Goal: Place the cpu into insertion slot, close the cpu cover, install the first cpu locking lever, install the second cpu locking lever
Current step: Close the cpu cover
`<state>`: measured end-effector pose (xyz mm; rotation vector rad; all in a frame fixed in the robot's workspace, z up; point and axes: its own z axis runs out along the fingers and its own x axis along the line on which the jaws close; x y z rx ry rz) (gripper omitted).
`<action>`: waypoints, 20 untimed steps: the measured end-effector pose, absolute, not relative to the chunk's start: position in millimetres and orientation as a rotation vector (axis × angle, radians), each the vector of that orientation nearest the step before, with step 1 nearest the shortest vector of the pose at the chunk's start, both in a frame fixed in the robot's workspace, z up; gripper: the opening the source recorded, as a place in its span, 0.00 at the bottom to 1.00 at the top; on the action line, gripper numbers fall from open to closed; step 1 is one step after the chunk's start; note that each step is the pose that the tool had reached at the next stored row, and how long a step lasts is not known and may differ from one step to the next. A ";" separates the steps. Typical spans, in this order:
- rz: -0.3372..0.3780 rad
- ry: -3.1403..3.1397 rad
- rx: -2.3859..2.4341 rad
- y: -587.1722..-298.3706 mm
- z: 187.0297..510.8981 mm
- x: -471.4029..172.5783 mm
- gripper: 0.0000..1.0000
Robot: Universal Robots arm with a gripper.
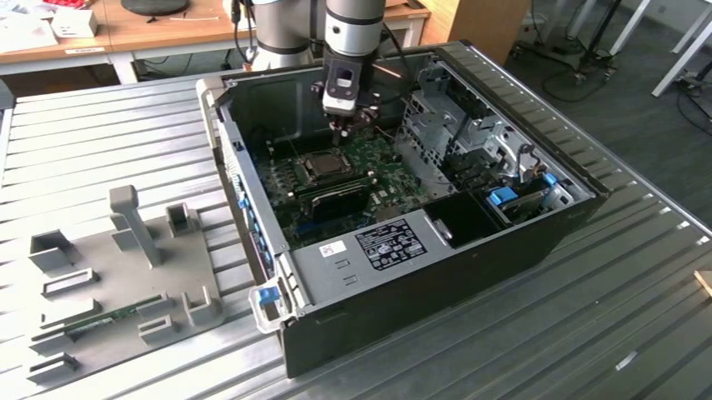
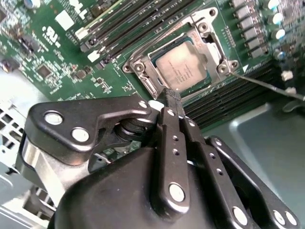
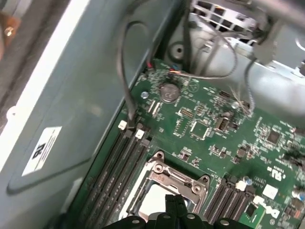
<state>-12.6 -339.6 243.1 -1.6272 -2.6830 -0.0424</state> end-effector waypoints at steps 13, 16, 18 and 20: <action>-0.041 -2.848 -1.309 -339.6 243.0 -12.6 0.10; -0.041 -2.879 -1.238 -339.7 243.0 -12.6 0.10; -0.041 -2.898 -1.192 -339.7 243.0 -12.7 0.10; -0.041 -2.917 -1.144 -339.6 243.0 -12.7 0.10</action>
